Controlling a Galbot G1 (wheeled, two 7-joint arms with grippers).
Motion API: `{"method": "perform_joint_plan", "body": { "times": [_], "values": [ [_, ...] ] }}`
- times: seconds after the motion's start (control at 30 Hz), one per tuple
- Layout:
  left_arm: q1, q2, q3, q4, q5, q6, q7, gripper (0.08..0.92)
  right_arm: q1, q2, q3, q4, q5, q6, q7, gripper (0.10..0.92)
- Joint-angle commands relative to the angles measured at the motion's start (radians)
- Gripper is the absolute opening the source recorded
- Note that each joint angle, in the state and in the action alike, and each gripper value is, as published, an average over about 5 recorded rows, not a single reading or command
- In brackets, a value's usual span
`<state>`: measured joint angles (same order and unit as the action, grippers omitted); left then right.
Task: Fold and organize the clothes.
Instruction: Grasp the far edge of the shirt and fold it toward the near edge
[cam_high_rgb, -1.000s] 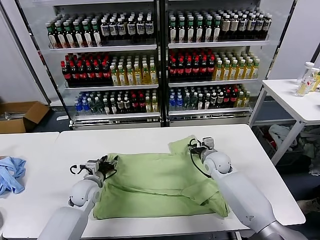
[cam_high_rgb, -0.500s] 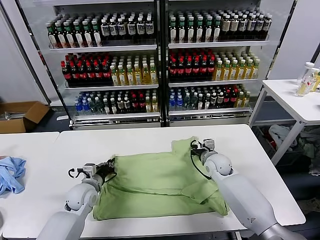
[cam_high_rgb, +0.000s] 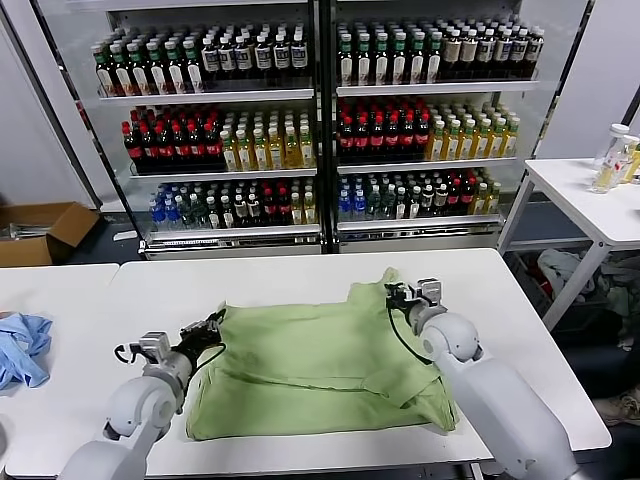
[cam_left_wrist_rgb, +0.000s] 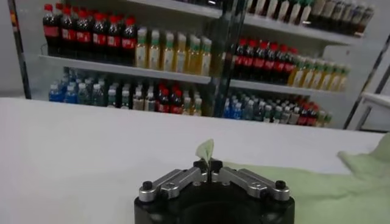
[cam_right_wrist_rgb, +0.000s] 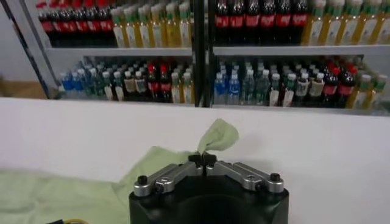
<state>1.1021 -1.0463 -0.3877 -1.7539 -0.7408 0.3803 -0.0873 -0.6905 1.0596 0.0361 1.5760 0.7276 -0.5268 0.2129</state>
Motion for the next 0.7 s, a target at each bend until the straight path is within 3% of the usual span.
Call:
{"method": "perform_joint_plan", "body": {
  "times": [0.03, 0.43, 0.7],
  "values": [
    [0.134, 0.022, -0.074, -0.180, -0.055, -0.012, 0.010, 0.097, -0.147, -0.082, 0.093, 0.229, 0.004, 0.009, 0.003, 0.106],
    [0.285, 0.048, -0.122, -0.295, -0.045, 0.015, 0.016, 0.097, -0.478, -0.174, 0.260, 0.511, -0.001, -0.001, 0.019, 0.106],
    [0.364, 0.044, -0.133, -0.330, -0.007, 0.042, 0.015, 0.094, -0.695, -0.160, 0.386, 0.617, -0.024, -0.015, 0.033, 0.106]
  ]
}}
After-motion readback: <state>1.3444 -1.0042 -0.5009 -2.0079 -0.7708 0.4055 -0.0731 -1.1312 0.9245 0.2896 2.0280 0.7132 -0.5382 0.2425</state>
